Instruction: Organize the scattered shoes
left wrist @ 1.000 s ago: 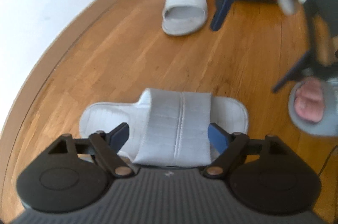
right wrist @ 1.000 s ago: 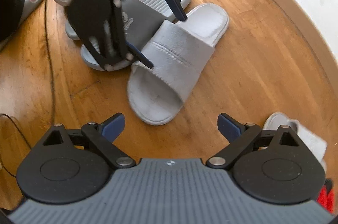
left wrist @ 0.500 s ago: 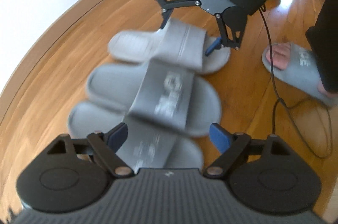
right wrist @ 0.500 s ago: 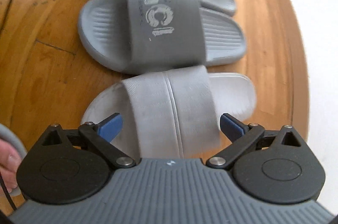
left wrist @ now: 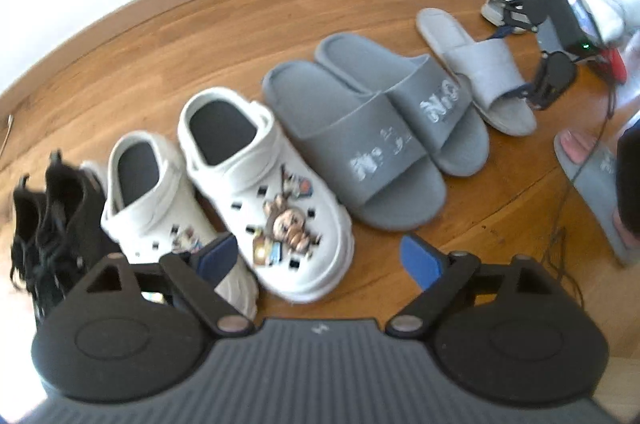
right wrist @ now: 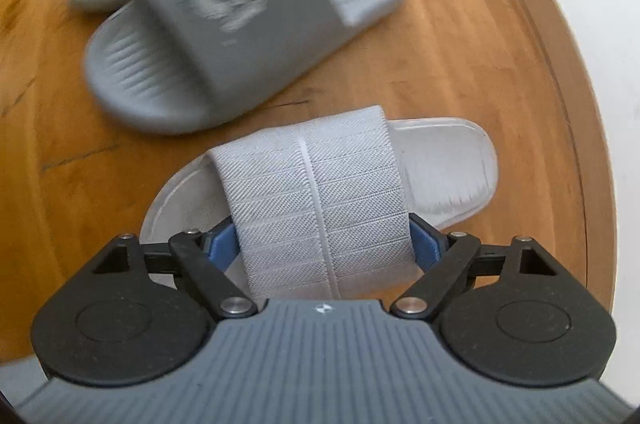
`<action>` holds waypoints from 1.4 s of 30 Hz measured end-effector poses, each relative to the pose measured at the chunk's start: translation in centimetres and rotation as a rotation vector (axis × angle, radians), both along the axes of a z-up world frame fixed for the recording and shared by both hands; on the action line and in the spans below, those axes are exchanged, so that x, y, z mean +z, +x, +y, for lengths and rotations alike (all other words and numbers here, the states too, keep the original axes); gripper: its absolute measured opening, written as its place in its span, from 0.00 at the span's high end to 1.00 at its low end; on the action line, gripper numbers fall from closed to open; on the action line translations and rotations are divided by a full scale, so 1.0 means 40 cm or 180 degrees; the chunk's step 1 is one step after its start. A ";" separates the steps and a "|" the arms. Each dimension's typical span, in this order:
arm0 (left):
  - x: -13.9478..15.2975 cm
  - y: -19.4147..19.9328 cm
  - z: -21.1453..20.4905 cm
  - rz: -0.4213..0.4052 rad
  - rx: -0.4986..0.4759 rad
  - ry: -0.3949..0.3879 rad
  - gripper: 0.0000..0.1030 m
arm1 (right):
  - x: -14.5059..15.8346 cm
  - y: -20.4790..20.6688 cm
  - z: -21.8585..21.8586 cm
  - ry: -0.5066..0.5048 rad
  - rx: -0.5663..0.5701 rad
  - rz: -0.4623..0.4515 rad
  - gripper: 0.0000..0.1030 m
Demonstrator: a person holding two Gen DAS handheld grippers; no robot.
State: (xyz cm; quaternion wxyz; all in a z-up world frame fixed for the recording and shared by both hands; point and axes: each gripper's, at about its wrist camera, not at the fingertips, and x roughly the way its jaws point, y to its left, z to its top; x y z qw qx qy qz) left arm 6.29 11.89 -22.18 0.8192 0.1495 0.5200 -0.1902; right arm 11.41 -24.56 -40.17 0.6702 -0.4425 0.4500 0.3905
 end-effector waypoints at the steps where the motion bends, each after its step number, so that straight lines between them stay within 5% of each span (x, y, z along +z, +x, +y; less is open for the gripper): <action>1: 0.004 0.002 0.003 -0.0015 0.0013 0.0002 0.14 | 0.011 -0.007 0.003 0.0017 0.0020 0.0039 0.17; 5: 0.013 -0.001 0.030 -0.0056 0.0126 -0.0036 0.14 | 0.093 -0.012 0.040 0.0321 0.0136 0.0095 0.04; 9: 0.009 -0.013 0.041 -0.0056 0.0153 -0.0004 0.14 | 0.129 -0.028 0.147 0.0548 0.0662 0.0062 0.02; 11: 0.012 -0.020 0.045 -0.0082 0.0145 0.0007 0.14 | 0.090 -0.046 0.213 0.0427 0.1191 -0.0089 0.03; 15: 0.017 -0.027 0.059 -0.0099 0.0162 -0.0036 0.14 | 0.018 -0.044 0.274 0.0083 0.1631 0.0028 0.09; 16: 0.018 -0.028 0.064 -0.0100 0.0175 -0.0034 0.14 | 0.004 -0.040 0.281 0.0006 0.1641 0.0081 0.17; 22: 0.006 -0.031 0.085 -0.0030 0.0240 -0.0040 0.14 | -0.022 -0.026 0.310 -0.0250 0.0449 0.0173 0.18; 30: 0.008 -0.036 0.080 -0.0006 0.0207 -0.0034 0.14 | 0.060 -0.065 0.289 0.0025 0.0693 0.0307 0.13; 34: 0.001 -0.032 0.074 0.0042 0.0204 -0.0010 0.14 | 0.157 -0.060 0.370 0.0549 0.0802 0.0259 0.02; 39: 0.000 -0.029 0.066 0.0061 0.0182 -0.0019 0.13 | 0.056 -0.082 0.496 0.0504 0.0975 0.0002 0.04; 42: -0.005 -0.028 0.070 0.0096 0.0210 -0.0027 0.13 | 0.007 -0.059 0.528 0.0569 0.0731 0.0268 0.06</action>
